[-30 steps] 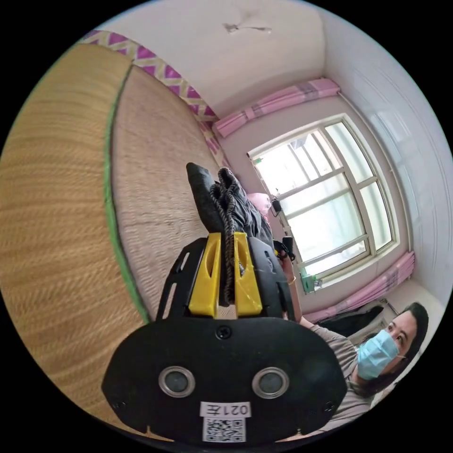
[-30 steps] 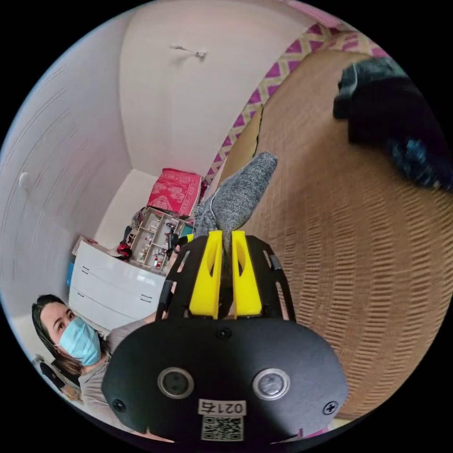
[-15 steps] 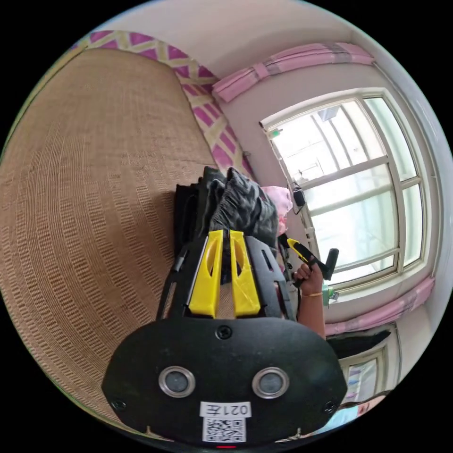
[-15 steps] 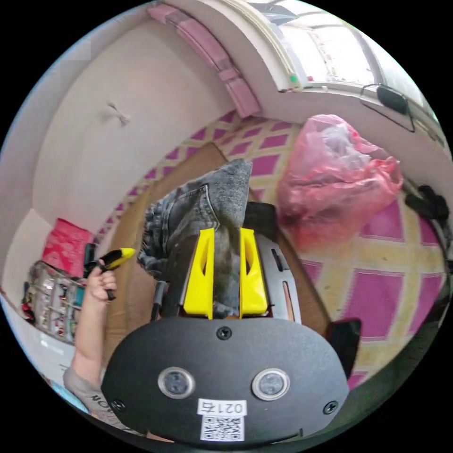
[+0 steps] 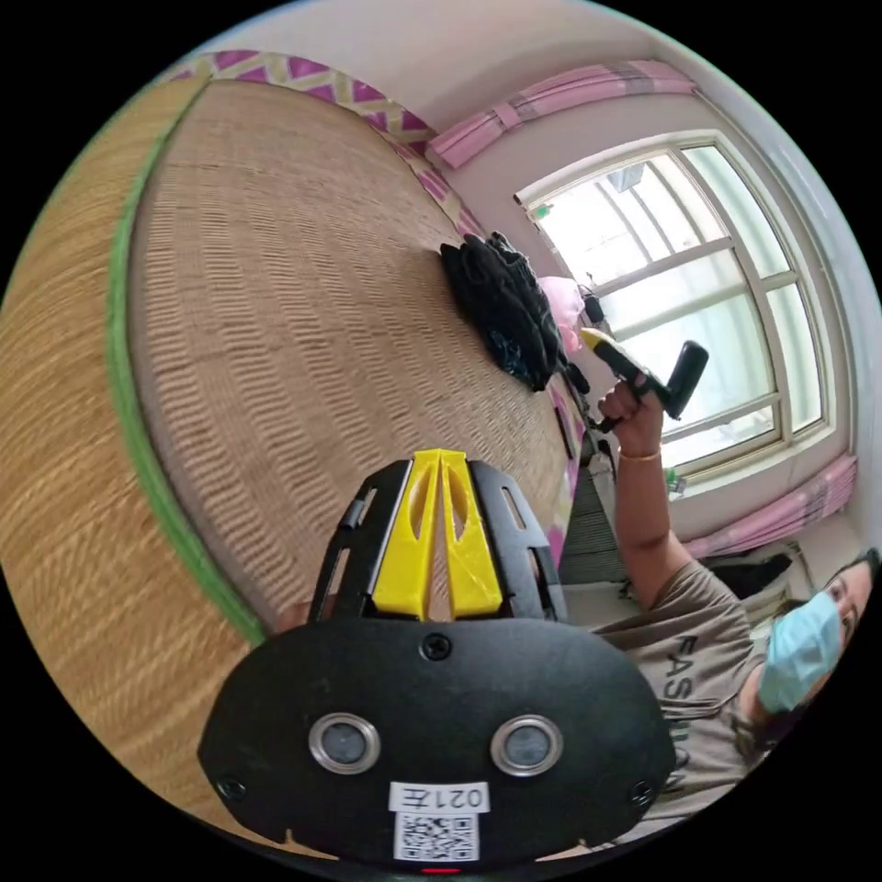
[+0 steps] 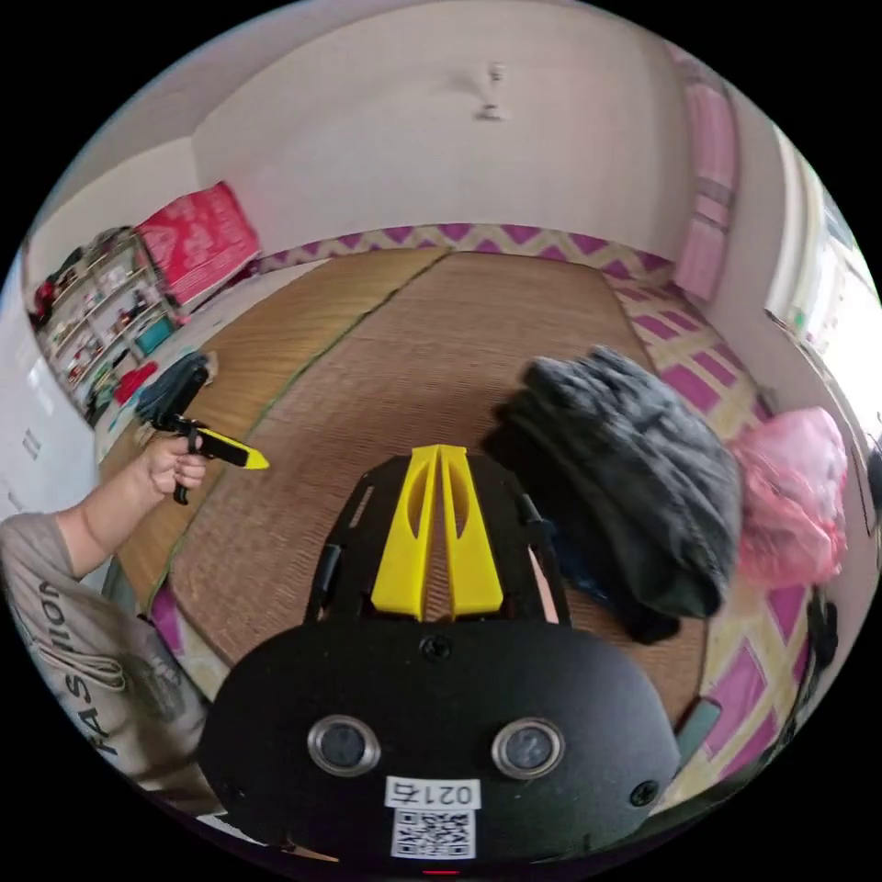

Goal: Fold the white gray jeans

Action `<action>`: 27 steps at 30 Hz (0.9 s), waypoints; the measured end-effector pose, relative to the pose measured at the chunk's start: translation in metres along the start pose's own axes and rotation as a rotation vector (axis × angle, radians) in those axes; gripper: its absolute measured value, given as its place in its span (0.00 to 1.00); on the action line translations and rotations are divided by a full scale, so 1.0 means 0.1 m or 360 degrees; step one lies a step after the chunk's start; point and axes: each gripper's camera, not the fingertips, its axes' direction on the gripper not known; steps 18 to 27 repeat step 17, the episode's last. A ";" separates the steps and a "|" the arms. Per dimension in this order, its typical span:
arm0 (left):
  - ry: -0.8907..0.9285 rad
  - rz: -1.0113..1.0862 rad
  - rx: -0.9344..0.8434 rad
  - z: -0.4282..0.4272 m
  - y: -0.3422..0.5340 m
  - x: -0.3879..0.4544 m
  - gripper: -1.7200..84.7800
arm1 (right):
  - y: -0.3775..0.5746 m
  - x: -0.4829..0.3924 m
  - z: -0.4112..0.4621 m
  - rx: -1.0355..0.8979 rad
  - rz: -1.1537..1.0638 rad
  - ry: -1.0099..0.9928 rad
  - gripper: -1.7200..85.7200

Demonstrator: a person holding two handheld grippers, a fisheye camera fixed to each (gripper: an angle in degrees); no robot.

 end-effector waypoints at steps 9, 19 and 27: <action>-0.0119 0.0171 0.0544 -1.50 2.70 -0.02 0.01 | -1.73 -3.32 0.80 -0.0149 -0.0626 -0.0994 0.07; 0.0616 0.0590 0.1061 -1.97 4.07 -0.30 0.01 | -2.69 -6.63 1.41 0.0099 -0.1380 -0.1037 0.11; 0.0616 0.0590 0.1061 -1.97 4.07 -0.30 0.01 | -2.69 -6.63 1.41 0.0099 -0.1380 -0.1037 0.11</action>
